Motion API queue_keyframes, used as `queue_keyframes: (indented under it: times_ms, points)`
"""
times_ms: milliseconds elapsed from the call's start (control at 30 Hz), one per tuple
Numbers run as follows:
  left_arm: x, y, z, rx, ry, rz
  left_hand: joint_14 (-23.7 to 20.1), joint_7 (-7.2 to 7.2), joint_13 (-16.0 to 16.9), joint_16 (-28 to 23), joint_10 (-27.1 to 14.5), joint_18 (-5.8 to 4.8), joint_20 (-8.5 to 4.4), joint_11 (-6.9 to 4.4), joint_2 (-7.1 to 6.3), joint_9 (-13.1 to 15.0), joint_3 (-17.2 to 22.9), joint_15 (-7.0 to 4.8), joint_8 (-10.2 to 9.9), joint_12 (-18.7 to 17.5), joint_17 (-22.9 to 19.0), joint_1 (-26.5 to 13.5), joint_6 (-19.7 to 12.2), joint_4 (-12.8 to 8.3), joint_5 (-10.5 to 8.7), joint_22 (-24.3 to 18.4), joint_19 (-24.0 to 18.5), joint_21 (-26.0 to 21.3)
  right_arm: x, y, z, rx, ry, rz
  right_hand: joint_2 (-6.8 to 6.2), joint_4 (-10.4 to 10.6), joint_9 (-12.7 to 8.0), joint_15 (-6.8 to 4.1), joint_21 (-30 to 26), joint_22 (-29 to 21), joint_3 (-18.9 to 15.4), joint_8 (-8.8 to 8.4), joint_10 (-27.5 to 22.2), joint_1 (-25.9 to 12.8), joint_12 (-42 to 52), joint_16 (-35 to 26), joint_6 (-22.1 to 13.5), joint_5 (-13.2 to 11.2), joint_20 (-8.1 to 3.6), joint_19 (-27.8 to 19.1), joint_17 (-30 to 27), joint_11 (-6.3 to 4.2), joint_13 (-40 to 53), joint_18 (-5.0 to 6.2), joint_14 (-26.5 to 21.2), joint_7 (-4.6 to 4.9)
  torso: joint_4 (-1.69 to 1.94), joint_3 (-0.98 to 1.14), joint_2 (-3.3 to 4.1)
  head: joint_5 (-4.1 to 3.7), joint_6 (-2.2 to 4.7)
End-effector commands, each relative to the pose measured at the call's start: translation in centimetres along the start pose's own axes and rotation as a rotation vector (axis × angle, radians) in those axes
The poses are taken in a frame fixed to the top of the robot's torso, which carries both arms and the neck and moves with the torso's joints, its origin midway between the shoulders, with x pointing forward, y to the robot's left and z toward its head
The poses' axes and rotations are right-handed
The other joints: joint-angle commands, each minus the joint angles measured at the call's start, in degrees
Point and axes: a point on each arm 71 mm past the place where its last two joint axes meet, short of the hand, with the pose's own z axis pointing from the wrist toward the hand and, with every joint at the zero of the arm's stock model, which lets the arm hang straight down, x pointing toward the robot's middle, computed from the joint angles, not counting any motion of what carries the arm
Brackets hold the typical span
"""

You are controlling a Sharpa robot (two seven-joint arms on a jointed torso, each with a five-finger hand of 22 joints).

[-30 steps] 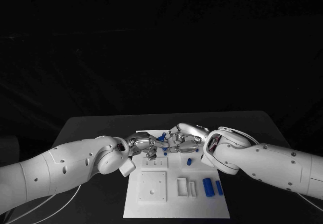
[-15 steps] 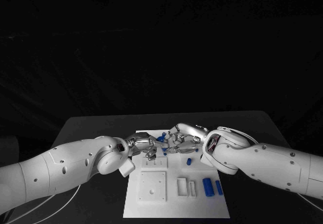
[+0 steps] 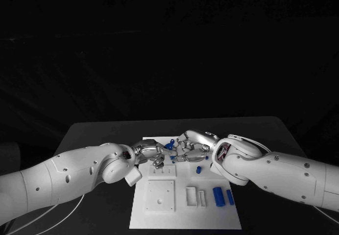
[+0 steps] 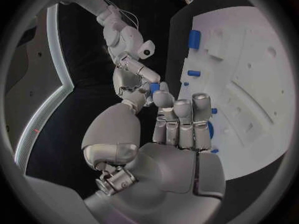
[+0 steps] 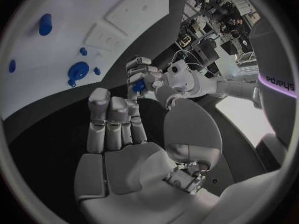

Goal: Assemble the parts on the task board

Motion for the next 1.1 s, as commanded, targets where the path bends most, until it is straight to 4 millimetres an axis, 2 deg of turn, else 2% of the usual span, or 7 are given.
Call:
queue_keyframes:
  times_ms: [33,300,700,900,1100]
  points:
    - [-0.02,-0.49,0.09,0.023,-0.011,-0.015,0.14,-0.17,-0.08,0.34,-0.08,-0.46,-7.01,-0.22,-0.16,0.05,3.88,-0.67,-0.23,0.28,-0.04,0.60,-0.28,-3.23,0.30,0.56,-0.11,-0.07,0.37,0.19,0.00,0.007,0.002,-0.023,0.01,0.12,1.36,-0.25,0.36,1.05,-0.42,0.33,0.47,-0.78,0.24,0.34,4.83,0.54,-0.01,0.47,0.13,-0.05,0.06,2.90,0.20,1.32,-0.02,-0.01,0.00,0.02,0.06]
    - [-0.04,-0.45,0.09,0.017,-0.012,-0.021,0.17,-0.12,-0.23,0.35,-0.17,-0.39,-7.13,-0.20,-2.19,-0.02,3.38,-0.67,-0.68,0.40,-0.14,-0.96,-0.42,-1.30,0.30,0.55,-0.07,-0.12,0.43,0.17,0.02,0.019,0.003,-0.026,-0.03,0.30,1.57,-0.37,0.53,1.03,-0.48,0.45,0.82,-1.21,0.28,0.45,5.20,0.97,-0.09,0.65,0.20,-0.19,0.10,2.90,0.37,1.17,-0.05,0.02,0.00,0.00,0.13]
    - [-0.12,-0.36,0.06,0.009,-0.014,-0.022,0.19,-0.14,-0.35,0.38,-0.34,-0.32,-7.24,-0.22,-4.17,-0.06,2.44,-0.69,-1.04,0.54,-0.22,-2.68,-0.43,0.37,0.32,0.58,-0.10,-0.16,0.40,0.01,-0.01,0.041,-0.006,-0.027,-0.31,0.60,1.79,-0.50,0.69,0.99,-0.33,0.38,1.10,-1.69,0.17,0.48,5.36,2.27,-0.24,0.80,0.26,-0.31,0.15,2.90,0.51,1.08,-0.05,0.04,0.01,-0.10,0.11]
    - [-0.16,-0.31,0.03,0.005,-0.014,-0.022,0.21,-0.20,-0.41,0.39,-0.38,-0.26,-7.31,-0.28,-4.87,-0.06,2.14,-0.75,-1.13,0.60,-0.27,-3.42,-0.29,1.06,0.35,0.57,-0.10,-0.20,0.35,-0.11,-0.08,0.051,-0.013,-0.027,-0.41,0.86,1.91,-0.53,0.74,0.96,-0.24,0.32,1.21,-2.03,0.09,0.46,5.41,3.22,-0.30,0.85,0.29,-0.33,0.19,2.90,0.57,1.06,-0.04,0.04,0.01,-0.18,0.14]
    - [-0.15,-0.31,0.03,0.005,-0.014,-0.022,0.21,-0.22,-0.42,0.39,-0.38,-0.25,-7.32,-0.30,-4.97,-0.05,2.13,-0.76,-1.14,0.61,-0.28,-3.50,-0.26,1.16,0.36,0.57,-0.09,-0.21,0.36,-0.18,-0.09,0.060,-0.013,-0.028,-0.44,0.92,1.95,-0.54,0.76,0.95,-0.21,0.31,1.24,-2.09,0.08,0.46,5.45,3.47,-0.32,0.88,0.29,-0.34,0.20,2.90,0.60,1.05,-0.05,0.04,0.01,-0.23,0.14]
